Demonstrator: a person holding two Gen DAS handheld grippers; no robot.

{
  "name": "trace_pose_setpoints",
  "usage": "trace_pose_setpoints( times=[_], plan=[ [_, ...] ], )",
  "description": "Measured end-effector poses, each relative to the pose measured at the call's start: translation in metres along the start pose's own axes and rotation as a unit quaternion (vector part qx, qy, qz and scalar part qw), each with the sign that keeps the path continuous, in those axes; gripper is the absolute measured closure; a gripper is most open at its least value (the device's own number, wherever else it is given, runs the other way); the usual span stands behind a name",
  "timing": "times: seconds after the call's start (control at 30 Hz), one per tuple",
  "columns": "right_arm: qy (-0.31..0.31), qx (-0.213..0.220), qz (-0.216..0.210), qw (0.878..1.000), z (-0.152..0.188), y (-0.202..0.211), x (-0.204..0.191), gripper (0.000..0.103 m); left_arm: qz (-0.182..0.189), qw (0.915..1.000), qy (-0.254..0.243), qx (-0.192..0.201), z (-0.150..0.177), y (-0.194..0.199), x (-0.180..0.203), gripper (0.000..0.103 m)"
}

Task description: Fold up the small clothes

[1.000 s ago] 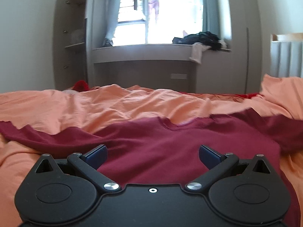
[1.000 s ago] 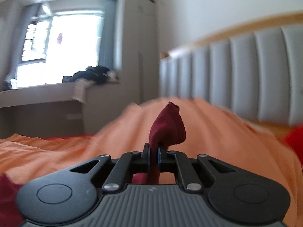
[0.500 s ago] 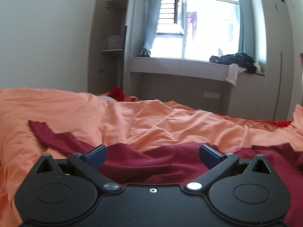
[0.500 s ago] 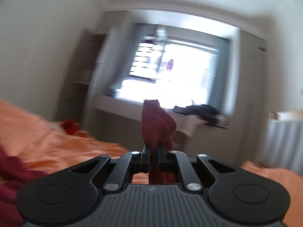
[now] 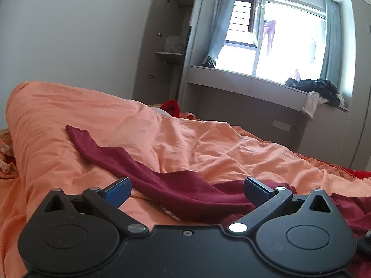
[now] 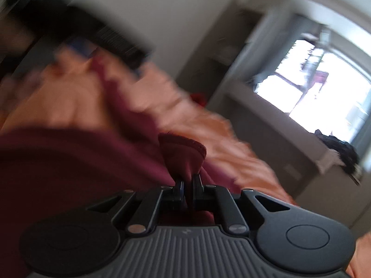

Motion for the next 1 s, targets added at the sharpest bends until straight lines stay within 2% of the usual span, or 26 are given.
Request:
trace_pose_setpoints(
  times=[0.03,0.07,0.1,0.13,0.17,0.2,0.3,0.37,0.43,0.5,0.6,0.67,0.77,0.8,0.87,0.93,1.0],
  plan=[
    [0.007,-0.007,-0.013,1.0,0.004,0.002,-0.006,0.09,0.006,1.0,-0.001,-0.001,0.001,0.0,0.002,0.0],
    [0.007,-0.003,-0.024,1.0,0.005,0.004,-0.01,0.083,0.015,0.9999,-0.003,-0.002,0.003,0.0,0.006,0.0],
    [0.001,0.003,-0.029,1.0,0.005,0.009,-0.009,0.07,0.025,0.9997,-0.004,-0.003,0.005,0.0,0.011,0.0],
    [-0.008,0.008,-0.032,0.999,0.005,0.015,-0.007,0.061,0.038,0.9993,-0.005,-0.006,0.006,0.0,0.016,0.0],
    [-0.017,0.015,-0.031,0.999,0.006,0.022,-0.006,0.043,0.052,0.9986,-0.004,-0.009,0.008,0.0,0.022,0.0],
    [-0.027,0.021,-0.028,0.999,0.008,0.031,0.001,0.029,0.067,0.9976,-0.001,-0.013,0.01,0.001,0.028,0.0],
    [-0.052,0.032,-0.004,0.998,0.023,0.065,0.021,0.01,0.112,0.9935,0.0,-0.021,0.018,0.003,0.047,0.0],
    [-0.071,0.036,0.02,0.997,0.041,0.09,0.038,0.002,0.129,0.9911,-0.01,-0.028,0.025,0.003,0.061,0.0],
    [-0.094,0.038,0.048,0.994,0.058,0.104,0.057,0.0,0.132,0.9903,-0.027,-0.035,0.033,0.001,0.073,0.0],
    [-0.127,0.037,0.078,0.988,0.078,0.114,0.076,0.0,0.118,0.9909,-0.046,-0.044,0.041,-0.004,0.08,0.0],
    [-0.187,0.025,0.141,0.972,0.112,0.126,0.11,0.0,0.096,0.9913,-0.058,-0.069,0.055,-0.014,0.083,0.0],
    [-0.218,-0.004,0.184,0.958,0.136,0.129,0.133,0.0,0.078,0.9911,-0.056,-0.092,0.064,-0.019,0.08,0.0],
    [-0.239,-0.058,0.247,0.937,0.17,0.129,0.165,0.0,0.084,0.9878,-0.042,-0.125,0.079,-0.021,0.077,0.0],
    [-0.248,-0.073,0.253,0.932,0.181,0.128,0.171,0.0,0.087,0.9862,-0.041,-0.135,0.083,-0.021,0.077,0.0],
    [-0.254,-0.092,0.251,0.93,0.199,0.127,0.175,0.001,0.09,0.984,-0.053,-0.144,0.091,-0.02,0.078,0.0],
    [-0.264,-0.095,0.246,0.928,0.208,0.125,0.179,0.003,0.089,0.9827,-0.069,-0.147,0.097,-0.018,0.077,0.0],
    [-0.265,-0.09,0.251,0.927,0.212,0.121,0.184,0.016,0.092,0.9831,-0.066,-0.144,0.1,-0.014,0.074,0.0]
  ],
)
Point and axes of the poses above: each gripper's, at about its wrist camera, not at the fingertips, and y roughly against the way its jaws point, x to its right, z to its underside, the point moved 10 cm from there along -y, roughly the way its jaws point, and after that the axes turned 6 degrees about x, right-handed, at the moved point
